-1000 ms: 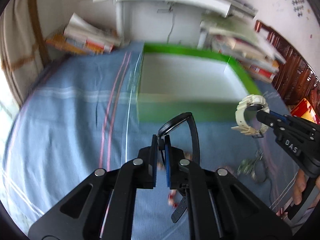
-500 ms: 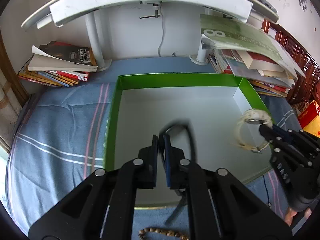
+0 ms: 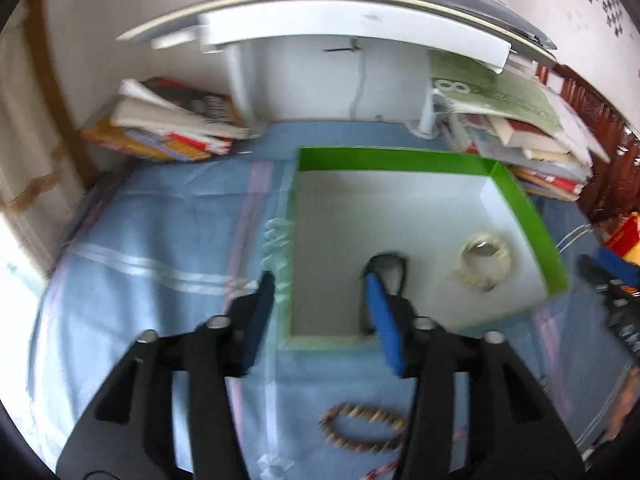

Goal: Organize jewelry

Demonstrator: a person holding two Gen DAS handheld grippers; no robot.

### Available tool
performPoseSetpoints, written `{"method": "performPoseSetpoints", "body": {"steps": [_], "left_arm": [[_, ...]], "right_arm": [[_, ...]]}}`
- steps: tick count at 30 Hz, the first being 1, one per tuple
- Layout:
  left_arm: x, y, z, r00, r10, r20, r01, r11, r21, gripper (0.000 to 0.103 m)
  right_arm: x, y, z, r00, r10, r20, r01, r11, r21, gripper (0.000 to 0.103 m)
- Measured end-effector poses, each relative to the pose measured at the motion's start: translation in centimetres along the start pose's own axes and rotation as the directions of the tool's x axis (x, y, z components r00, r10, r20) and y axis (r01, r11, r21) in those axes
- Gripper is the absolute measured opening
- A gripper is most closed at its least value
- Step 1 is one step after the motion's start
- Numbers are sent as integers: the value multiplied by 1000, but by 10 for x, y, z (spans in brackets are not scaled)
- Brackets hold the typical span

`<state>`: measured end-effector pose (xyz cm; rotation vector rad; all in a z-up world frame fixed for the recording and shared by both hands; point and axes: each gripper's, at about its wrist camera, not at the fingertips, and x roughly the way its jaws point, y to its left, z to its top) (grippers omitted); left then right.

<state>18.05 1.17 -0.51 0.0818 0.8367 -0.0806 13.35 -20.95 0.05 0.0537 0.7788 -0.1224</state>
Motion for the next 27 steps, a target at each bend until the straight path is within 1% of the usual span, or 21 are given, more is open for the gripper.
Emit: {"method": "performPoseSetpoints", "body": {"steps": [1,3,5,9,10,12,14,17,21,24,27], "left_arm": [[-8,2,-14,1000,24,8,-25,1000,9,54],[-13,5,-34,1000,19,-7,-19,999,28,54],[-12,7,-53,999,0,-50,2,999,34,54],[0,10,-81,991,-8,-136,13,999,36,54],[3,11,-86,988,-10,-154,15,999,29,54],[4,11,-94,986,-20,-166,25,999,25,54],[2,9,-99,985,-30,-172,35,999,30,54],[-6,1,-105,984,-51,-169,61,997,56,57],[-11,-7,-114,981,-64,-183,82,993,88,60],[-11,-13,-123,974,-89,-208,112,988,102,61],[-11,-17,-130,970,-95,-222,125,985,123,62]], "right_arm": [[-5,-6,-7,1000,-9,-2,9,1000,2,44],[-8,-16,-26,998,-54,-35,54,999,-8,44],[-5,-28,-47,992,-86,-97,85,996,-19,44],[-1,-36,-74,979,-98,-180,93,995,-38,44],[-2,-34,-81,977,-92,-193,83,995,-53,44],[-4,-29,-89,976,-67,-206,53,996,-76,44],[-5,-21,-94,976,-38,-213,17,995,-99,44],[-2,-4,-98,973,1,-232,-33,990,-137,44],[2,21,-100,963,90,-254,-135,977,-165,44],[8,38,-99,960,93,-263,-146,971,-190,44],[12,47,-98,959,98,-265,-154,968,-200,44]]}}
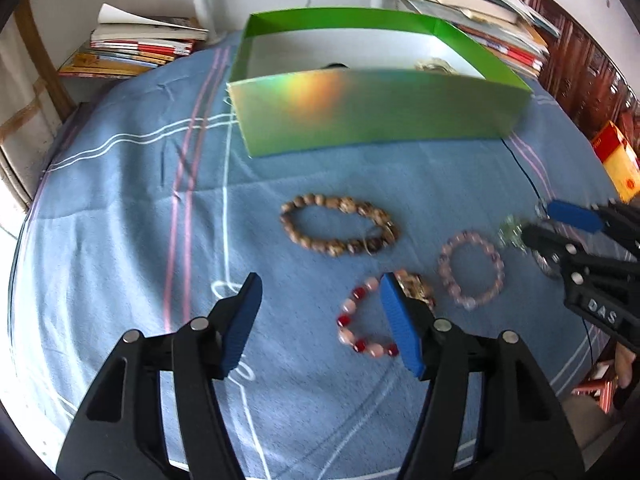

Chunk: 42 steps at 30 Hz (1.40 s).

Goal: Organize jewelry

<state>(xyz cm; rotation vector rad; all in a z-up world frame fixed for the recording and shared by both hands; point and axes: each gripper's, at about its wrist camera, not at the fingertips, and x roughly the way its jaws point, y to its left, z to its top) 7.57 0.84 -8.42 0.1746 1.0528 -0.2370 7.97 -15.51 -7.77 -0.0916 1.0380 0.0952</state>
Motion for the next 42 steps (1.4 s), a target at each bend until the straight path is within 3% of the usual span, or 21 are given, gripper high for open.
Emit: {"method": "performPoseSetpoints", "body": {"steps": [11,15,19,21,25,31,32,33,37,42], "left_arm": [[-11,-24,-5,991,-131,22,128,987,100,64],[2,-29,-5,995,-102,-17,103,989,104,63],[11,-10,2,999,-32,-33,33,999,32,61],[6,-2,5,999,-41,-16,41,999,6,61],[-3,4,9,999,-32,14,32,999,-4,61],[-6,-2,2,999,-33,-1,33,999,6,61],[-7,-1,0,999,-35,-2,35,999,7,61],[-7,-2,-2,999,-37,-4,37,999,6,61],[-1,-1,-7,999,-27,-35,27,1000,3,56],[6,-4,-5,997,-48,-53,48,999,6,50]], "right_arm": [[-4,-16,1,1000,-4,10,4,999,35,44],[-5,-33,-2,999,-42,4,42,996,77,44],[-7,-53,-7,996,-85,-10,85,988,129,44],[-9,-58,-8,996,-89,-10,90,985,148,44],[-13,-49,-4,999,-36,21,33,991,128,44],[-4,-5,3,997,73,16,-73,997,0,44],[0,0,4,997,79,6,-79,997,-19,37],[2,5,3,997,82,-3,-82,996,-31,23],[9,8,3,996,88,-8,-88,996,-31,7],[13,-4,8,999,40,13,-40,999,17,7]]}}
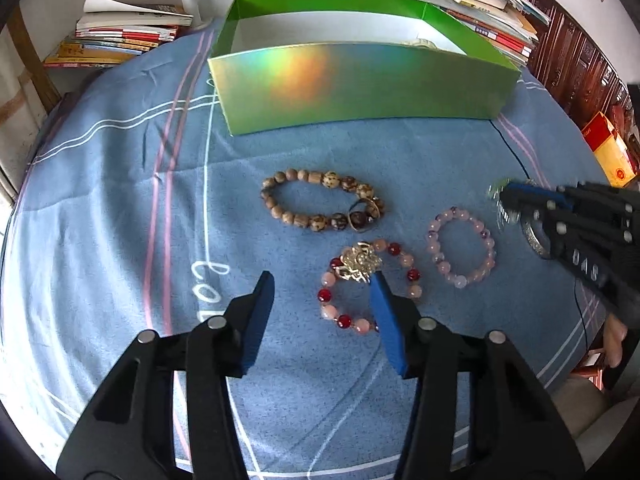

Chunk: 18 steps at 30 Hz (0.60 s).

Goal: Organize jewelry

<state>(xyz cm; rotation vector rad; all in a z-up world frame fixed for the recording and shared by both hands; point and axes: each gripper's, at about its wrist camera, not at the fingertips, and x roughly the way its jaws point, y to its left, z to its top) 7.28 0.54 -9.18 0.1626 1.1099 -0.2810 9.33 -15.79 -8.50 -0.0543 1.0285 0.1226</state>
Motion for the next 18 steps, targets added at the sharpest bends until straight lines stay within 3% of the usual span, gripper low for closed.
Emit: {"method": "performPoseSetpoints", "body": {"steps": [5,10,18], "left_arm": [[9,-2,3,1000,24,-5,-24,1000,2,51],[8,-2,2,1000,20,-10,-20,1000,-5,47],[5,3,0,1000,10,-2,-10,1000,-13,15]], "right_arm": [[6,-18,11,998,-56,13,55,996,75,7],[-8,-8,11,999,7,38,-9,998,62,10],[-2,16,8,997,80,14,-80,997,0,10]]}}
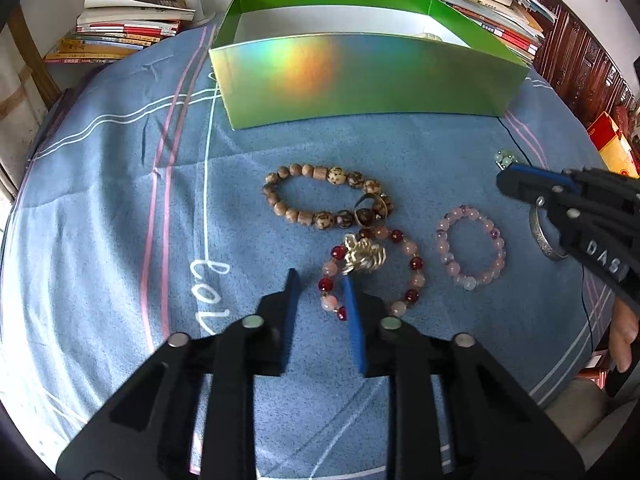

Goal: Organize jewelry

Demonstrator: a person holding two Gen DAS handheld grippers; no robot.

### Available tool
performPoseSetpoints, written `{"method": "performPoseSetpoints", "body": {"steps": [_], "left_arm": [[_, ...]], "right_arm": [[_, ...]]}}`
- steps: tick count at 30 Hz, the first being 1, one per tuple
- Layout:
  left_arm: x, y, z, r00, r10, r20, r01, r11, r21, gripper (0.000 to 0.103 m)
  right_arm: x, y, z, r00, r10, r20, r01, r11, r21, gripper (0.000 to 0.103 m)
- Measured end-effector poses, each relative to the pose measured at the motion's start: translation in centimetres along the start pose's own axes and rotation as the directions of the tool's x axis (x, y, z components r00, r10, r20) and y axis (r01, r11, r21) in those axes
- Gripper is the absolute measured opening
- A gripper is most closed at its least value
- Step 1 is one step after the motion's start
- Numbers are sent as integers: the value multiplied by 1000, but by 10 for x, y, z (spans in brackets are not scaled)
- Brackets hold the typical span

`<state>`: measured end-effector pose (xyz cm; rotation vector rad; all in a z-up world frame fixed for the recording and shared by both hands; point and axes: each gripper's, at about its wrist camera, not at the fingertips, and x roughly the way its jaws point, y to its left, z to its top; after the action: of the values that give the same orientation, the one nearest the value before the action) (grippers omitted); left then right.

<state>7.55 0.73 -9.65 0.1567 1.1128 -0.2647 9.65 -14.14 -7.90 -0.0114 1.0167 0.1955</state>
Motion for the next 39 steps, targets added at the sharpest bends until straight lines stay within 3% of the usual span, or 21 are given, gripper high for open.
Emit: {"method": "performPoseSetpoints", "body": {"steps": [2,9,12,16,22,27,32,39], "left_arm": [[0,3,0,1000,-13,0,13,1000,-12,8],[-17,5,8,997,-45,58,46,999,-10,8],[-21,3,11,997,-46,68,46,999,2,8],[-20,0,12,997,-52,65,51,999,9,8],[-9,2,12,998,-48,33,48,999,-5,10],[-8,5,9,999,-42,35,42,999,-8,19],[-11,9,4,999,-32,27,33,999,-12,19],[-23,15,-2,994,-106,38,107,994,-27,21]], "right_arm": [[1,2,-3,1000,8,-13,-8,1000,-12,10],[9,19,-9,998,36,-52,-40,997,-71,11],[14,23,-11,997,38,-62,-43,996,-82,24],[14,28,-12,997,39,-64,-46,993,-105,31],[14,32,-14,998,17,-59,-25,990,-138,31],[14,31,-14,998,15,-58,-23,990,-140,30],[13,29,-15,998,15,-59,-23,990,-137,30],[8,27,-17,998,11,-60,-18,991,-131,30]]}}
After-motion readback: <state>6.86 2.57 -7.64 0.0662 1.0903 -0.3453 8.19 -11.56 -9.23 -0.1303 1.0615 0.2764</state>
